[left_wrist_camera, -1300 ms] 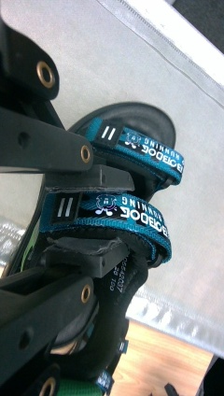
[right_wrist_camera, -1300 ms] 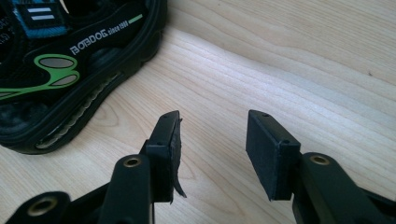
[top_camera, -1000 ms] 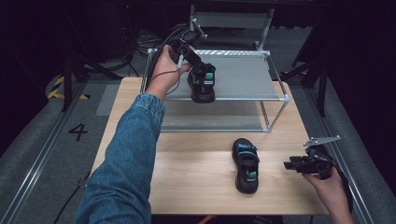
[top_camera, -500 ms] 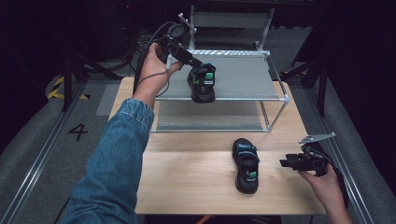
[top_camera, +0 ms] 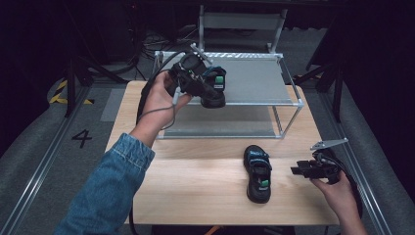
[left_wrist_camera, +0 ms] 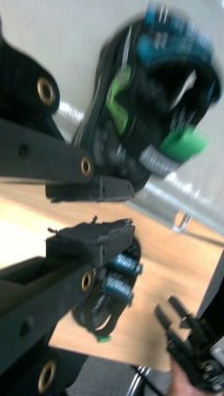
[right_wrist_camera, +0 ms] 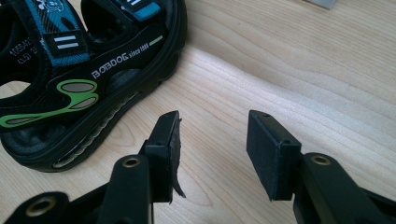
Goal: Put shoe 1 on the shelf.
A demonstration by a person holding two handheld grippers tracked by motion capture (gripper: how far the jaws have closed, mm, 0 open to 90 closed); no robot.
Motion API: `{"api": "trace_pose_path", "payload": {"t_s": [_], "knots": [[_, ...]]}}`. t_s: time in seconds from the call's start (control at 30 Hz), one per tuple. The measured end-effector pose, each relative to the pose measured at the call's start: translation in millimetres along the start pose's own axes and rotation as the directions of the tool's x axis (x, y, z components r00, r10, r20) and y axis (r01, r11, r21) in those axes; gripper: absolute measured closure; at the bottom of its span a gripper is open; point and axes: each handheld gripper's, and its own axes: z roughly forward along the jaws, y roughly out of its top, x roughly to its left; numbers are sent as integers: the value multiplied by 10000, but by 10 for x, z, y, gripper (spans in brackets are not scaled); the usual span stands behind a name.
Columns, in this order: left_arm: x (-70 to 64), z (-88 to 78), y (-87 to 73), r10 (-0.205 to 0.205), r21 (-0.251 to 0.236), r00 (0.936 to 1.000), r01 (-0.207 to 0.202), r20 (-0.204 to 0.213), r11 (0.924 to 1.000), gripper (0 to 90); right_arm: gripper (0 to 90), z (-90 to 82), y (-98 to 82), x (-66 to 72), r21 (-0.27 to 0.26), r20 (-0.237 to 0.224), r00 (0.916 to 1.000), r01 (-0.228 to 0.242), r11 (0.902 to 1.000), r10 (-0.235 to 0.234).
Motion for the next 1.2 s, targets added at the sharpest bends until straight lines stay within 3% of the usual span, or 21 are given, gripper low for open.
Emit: {"api": "trace_pose_path", "payload": {"t_s": [0.1,0.37,0.47,0.57,0.6,0.73,0.8,0.93,1.1,1.2], "knots": [[-48,173,-69,-122,195,9996,118,238,9997,824,549,-5,1,-1,1,-9,10000,2,10000,-2],[-25,394,-141,-448,151,9976,440,536,9989,876,549,2,-6,-5,42,0,10000,-23,10000,23],[37,447,-163,-711,207,9964,702,465,9973,893,549,4,-5,-5,68,-5,10000,-22,10000,22],[99,486,-180,-847,525,9964,841,94,9951,896,549,13,-7,-3,44,6,10000,-13,10000,13],[143,486,-196,-1104,280,9930,1093,430,9936,897,548,17,-8,-3,85,-26,10000,-29,10000,29],[200,496,-202,-1283,171,9893,1274,700,9917,898,549,27,-11,-2,109,-28,10000,-16,9999,16],[241,517,-188,-1203,248,9922,1195,328,9925,897,549,26,-8,6,127,0,10000,20,9999,-20],[301,550,-172,-1217,317,9925,1214,64,9921,898,549,25,-8,6,132,-3,10000,24,9999,-24],[449,619,-155,-1569,287,9873,1561,264,9873,897,548,57,-19,-4,255,2,10000,-33,9997,33],[508,664,-124,-1636,310,9865,1633,90,9861,897,548,60,-22,-11,264,-15,10000,-24,9996,24]]}}
